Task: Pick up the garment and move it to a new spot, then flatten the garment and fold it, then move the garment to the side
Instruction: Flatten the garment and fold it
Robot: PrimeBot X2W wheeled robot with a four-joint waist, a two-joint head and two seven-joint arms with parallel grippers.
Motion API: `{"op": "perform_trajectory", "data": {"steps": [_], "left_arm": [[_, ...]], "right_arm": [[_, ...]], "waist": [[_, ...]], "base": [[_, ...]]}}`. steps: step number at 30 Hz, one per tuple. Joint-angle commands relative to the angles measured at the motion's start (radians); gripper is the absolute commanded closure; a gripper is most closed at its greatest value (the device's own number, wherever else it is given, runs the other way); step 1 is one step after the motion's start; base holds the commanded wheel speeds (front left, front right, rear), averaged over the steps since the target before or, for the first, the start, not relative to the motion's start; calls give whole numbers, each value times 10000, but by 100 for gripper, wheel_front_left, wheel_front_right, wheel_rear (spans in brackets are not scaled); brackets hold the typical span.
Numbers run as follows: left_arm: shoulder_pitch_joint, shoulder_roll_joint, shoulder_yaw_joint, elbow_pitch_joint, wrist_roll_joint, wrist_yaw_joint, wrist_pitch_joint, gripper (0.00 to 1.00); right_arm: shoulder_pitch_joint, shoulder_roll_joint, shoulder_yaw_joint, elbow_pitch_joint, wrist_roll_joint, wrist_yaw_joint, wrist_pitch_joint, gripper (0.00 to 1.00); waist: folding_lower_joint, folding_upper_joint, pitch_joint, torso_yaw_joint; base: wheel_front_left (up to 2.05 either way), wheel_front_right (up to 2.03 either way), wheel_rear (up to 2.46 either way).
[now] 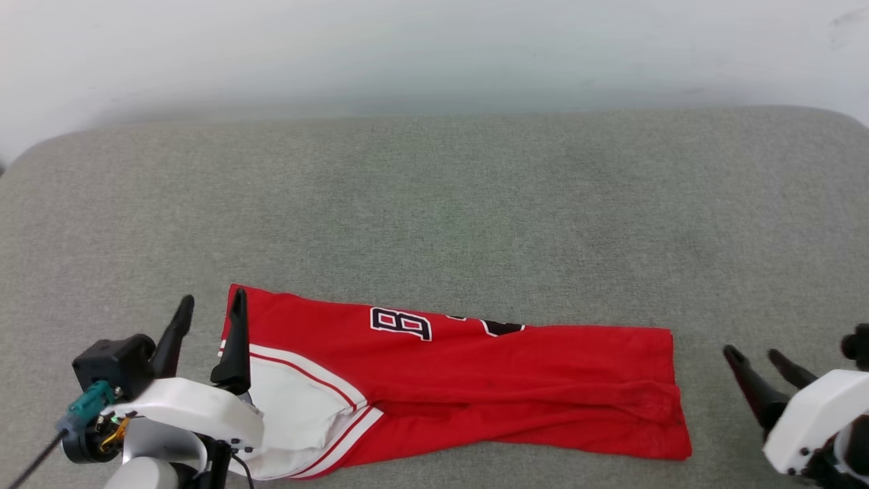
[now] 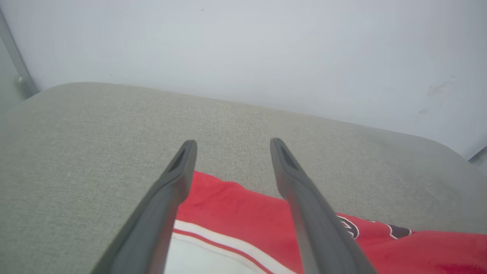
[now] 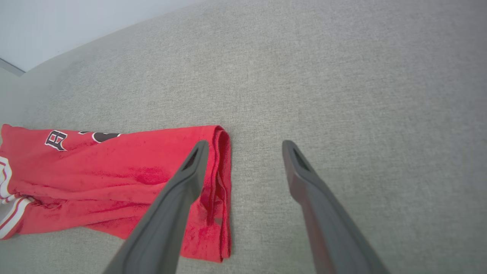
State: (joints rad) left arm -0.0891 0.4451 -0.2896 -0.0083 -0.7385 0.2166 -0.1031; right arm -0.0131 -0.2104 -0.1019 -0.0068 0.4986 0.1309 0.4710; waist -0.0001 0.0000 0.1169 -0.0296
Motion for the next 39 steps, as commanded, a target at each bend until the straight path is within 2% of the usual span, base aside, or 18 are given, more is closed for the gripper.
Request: {"op": "perform_trajectory", "data": {"steps": [1,5,9,17,20,21,22,23,24,29,39], "left_arm": [[-161,47,-130,-144,471,156,-371,0],[-204,-90,-401,-492,1183,396,-949,0],[-244,-177,-730,-917,1807,605,-1138,0],[-478,-372,-1201,-1371,2281,703,-1174,0],[-541,-409,-1286,-1424,2353,739,-1175,0],[-584,-417,-1333,-1454,2365,753,-1172,0],[-598,-414,-1337,-1470,2387,777,-1178,0],[-598,-405,-1348,-1469,2403,792,-1168,0],[-593,-395,-1353,-1472,2412,811,-1157,0],[-524,-314,-1343,-1493,2442,857,-1140,0],[-280,-130,-1242,-1501,2454,1013,-1092,0]], "right_arm": [[-51,-127,-293,-45,-87,-4,379,0],[-44,-278,-867,1,-161,-4,1420,0],[46,-170,-995,135,-110,-4,2328,0],[-253,489,-826,1130,66,-4,2852,0],[-376,605,-656,1764,184,-4,2822,0],[-473,718,-393,2444,358,-2,2853,0],[-489,738,-304,2614,447,-2,2874,0],[-503,750,-204,2767,507,-2,2918,16],[-513,747,-95,2882,551,-2,2936,100],[-747,485,195,2915,770,-2,2762,100],[-899,-247,583,1951,856,-4,2534,100]], "waist": [[1,0,-81,76],[1,0,-190,326],[1,0,-216,715],[1,0,79,1466],[1,0,166,1646],[1,0,214,1740],[1,0,225,1761],[1,0,227,1769],[1,0,219,1766],[1,0,170,1646],[1,0,-101,1075]], "base": [[0,0,0],[0,0,0],[0,0,0],[0,0,0],[0,0,0],[0,0,0],[0,0,0],[0,0,0],[0,0,0],[0,0,0],[0,0,0]]}}
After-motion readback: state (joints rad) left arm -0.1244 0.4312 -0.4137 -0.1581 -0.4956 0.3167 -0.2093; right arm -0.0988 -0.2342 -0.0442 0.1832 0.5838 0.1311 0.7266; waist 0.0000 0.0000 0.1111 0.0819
